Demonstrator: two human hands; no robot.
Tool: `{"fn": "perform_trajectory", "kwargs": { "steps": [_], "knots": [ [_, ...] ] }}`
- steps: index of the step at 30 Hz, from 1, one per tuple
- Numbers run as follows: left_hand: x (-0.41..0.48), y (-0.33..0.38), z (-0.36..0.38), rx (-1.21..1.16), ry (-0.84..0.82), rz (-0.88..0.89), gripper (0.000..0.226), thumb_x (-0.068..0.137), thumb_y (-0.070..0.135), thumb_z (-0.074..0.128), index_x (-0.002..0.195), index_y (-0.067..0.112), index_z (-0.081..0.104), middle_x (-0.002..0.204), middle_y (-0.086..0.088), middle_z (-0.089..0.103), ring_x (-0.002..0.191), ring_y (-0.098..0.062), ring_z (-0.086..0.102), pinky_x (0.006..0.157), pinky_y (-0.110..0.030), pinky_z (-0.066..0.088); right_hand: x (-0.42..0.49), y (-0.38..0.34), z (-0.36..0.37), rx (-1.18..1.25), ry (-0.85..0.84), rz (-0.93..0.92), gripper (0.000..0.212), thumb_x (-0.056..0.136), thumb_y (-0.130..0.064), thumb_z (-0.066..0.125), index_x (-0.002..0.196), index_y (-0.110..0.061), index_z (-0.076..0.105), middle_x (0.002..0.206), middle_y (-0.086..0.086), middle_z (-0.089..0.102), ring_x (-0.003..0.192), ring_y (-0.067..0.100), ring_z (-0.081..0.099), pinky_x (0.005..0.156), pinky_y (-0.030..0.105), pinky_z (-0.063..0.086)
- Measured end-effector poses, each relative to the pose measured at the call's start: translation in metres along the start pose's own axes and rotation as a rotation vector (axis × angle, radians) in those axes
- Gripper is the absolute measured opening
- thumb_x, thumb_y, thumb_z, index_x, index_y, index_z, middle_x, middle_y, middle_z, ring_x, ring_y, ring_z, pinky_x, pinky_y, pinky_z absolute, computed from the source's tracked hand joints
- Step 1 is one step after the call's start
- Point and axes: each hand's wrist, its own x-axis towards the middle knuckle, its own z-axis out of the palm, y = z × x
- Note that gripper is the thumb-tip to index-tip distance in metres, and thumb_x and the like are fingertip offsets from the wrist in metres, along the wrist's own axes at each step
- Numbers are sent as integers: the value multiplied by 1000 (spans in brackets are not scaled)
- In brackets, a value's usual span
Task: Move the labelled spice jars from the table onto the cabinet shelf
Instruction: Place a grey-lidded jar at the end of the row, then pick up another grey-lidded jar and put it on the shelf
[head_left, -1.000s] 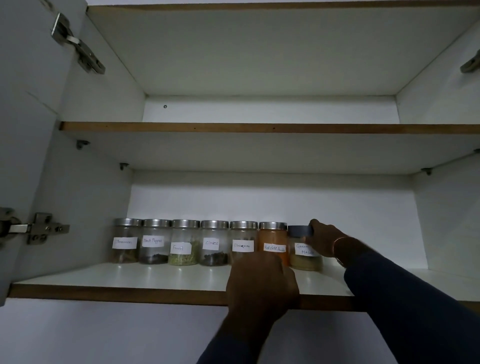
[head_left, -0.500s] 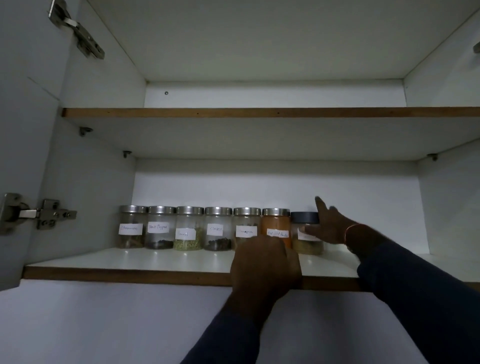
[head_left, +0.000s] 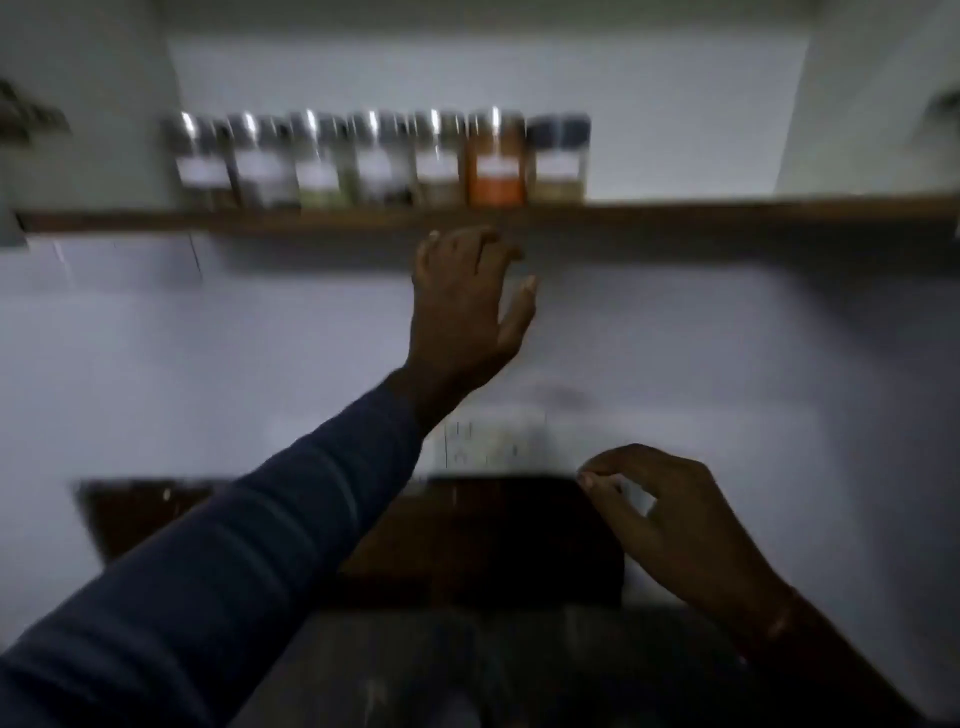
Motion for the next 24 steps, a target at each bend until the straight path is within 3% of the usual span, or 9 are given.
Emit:
{"fn": "perform_trajectory", "kwargs": {
  "steps": [2,5,7,8,10,13,17,21,24],
  "knots": [
    [-86,21,-4,-134,-135,-77,30,93,34,49,109,12,62,112,-7,59,110,-21,50,100,-40,33,-55,26,39,88,-47,202,14,87,-28,66,87,-17,75,85,-7,73,82,-3,62,75,3,43],
    [-228,45,-6,-239,-485,-307,22,93,34,51,102,15,59,104,-4,56,100,-23,53,87,-38,40,-123,40,91,195,-168,510,15,89,-21,67,92,-9,75,86,0,70,79,4,59,74,5,42],
    [-312,57,-6,-202,-764,-462,30,90,43,50,104,17,57,106,-3,54,99,-26,54,82,-39,40,-161,43,126,230,-235,660,13,88,-19,68,91,-9,74,83,-1,68,73,4,58,69,0,40],
    [-343,61,-8,-174,-906,-550,41,88,51,47,110,18,55,111,-4,53,104,-28,53,85,-40,40,-174,44,141,234,-267,701,12,88,-20,68,91,-10,74,83,-2,70,74,4,61,74,5,45],
    [-387,66,-13,-118,-1167,-698,66,79,65,44,126,20,48,128,-7,47,119,-31,46,95,-47,40,-197,47,171,286,-335,802,16,87,-24,69,96,-12,73,97,4,74,90,14,68,87,27,52],
    [-421,68,-20,-77,-1479,-661,78,83,61,50,147,23,27,155,-10,22,142,-35,22,107,-59,28,-223,45,198,328,-505,938,36,88,-26,68,120,-10,64,117,9,68,108,20,63,90,25,48],
    [-425,55,-22,-62,-1493,-544,66,92,51,48,149,28,24,160,-10,9,146,-36,6,111,-61,21,-235,41,215,353,-604,1002,47,86,-31,68,128,-14,56,121,8,65,109,20,61,94,31,49],
    [-429,47,-16,-84,-1539,-642,73,89,52,54,148,22,24,161,-13,-9,146,-39,-12,115,-62,13,-231,42,223,384,-629,1011,51,87,-30,67,132,-13,53,129,10,59,117,22,57,98,32,46],
    [-428,42,-9,-90,-1511,-671,83,82,48,65,147,16,25,159,-13,10,146,-39,10,113,-58,24,-233,45,223,382,-641,1020,51,87,-32,67,133,-16,52,131,9,58,118,22,56,100,34,46]
  ]
}}
